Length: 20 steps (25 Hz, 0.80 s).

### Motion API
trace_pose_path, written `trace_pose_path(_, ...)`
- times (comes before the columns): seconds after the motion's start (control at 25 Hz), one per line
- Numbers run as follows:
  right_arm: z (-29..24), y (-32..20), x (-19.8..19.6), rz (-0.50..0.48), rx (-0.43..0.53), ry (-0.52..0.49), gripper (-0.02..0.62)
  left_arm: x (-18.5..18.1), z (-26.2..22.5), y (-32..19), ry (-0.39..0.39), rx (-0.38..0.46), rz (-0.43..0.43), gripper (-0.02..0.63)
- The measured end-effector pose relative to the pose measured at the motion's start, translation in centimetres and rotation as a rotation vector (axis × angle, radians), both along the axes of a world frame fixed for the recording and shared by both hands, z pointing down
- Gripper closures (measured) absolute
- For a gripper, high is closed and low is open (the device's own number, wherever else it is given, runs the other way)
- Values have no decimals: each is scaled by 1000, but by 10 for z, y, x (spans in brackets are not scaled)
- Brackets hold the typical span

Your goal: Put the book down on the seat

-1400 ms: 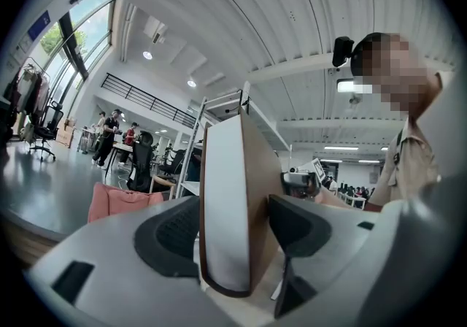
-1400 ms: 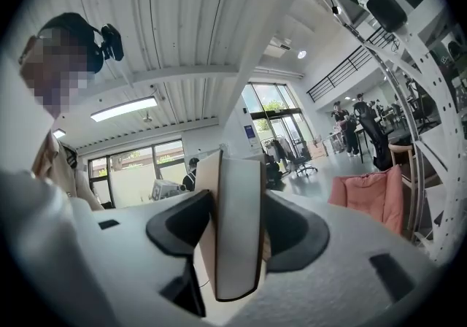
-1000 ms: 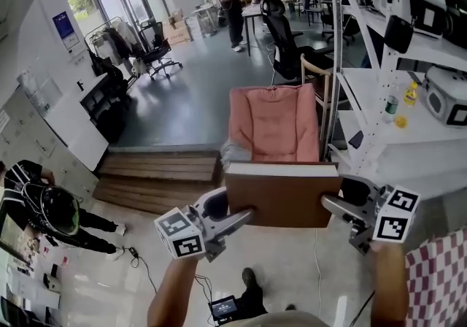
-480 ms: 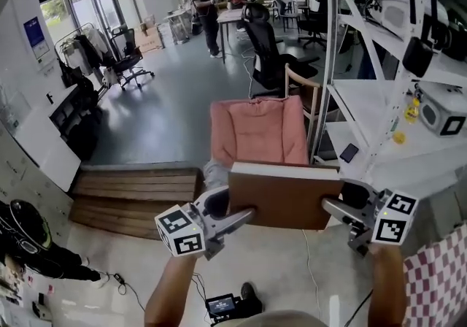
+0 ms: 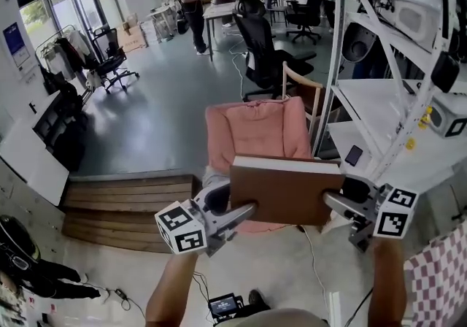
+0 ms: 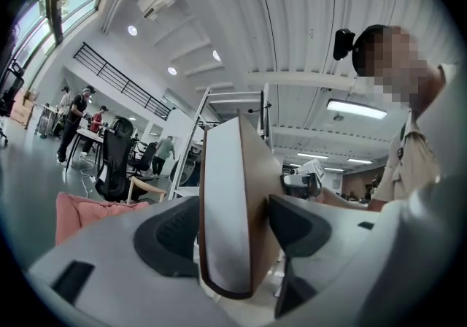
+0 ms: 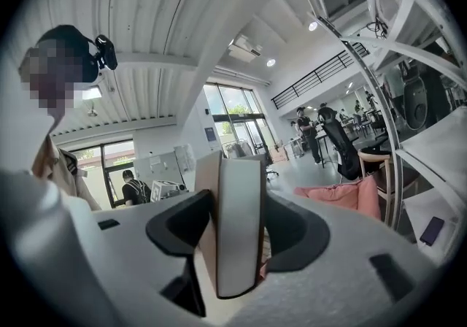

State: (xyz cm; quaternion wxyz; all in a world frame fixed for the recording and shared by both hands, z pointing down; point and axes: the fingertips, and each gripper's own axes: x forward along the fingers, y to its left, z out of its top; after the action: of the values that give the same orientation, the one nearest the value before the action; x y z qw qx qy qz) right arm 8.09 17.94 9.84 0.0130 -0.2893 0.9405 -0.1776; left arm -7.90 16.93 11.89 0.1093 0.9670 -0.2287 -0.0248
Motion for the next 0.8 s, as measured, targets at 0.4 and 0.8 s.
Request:
trace_pose_path(0.4, 11, -66, -61, -14, -21, 9, 376, -62, 14, -63, 48, 23, -21, 330)
trace_pose_path(0.8, 23, -138, -97, -122, -16, 0, 376, -99, 27, -117, 13, 14, -114, 330)
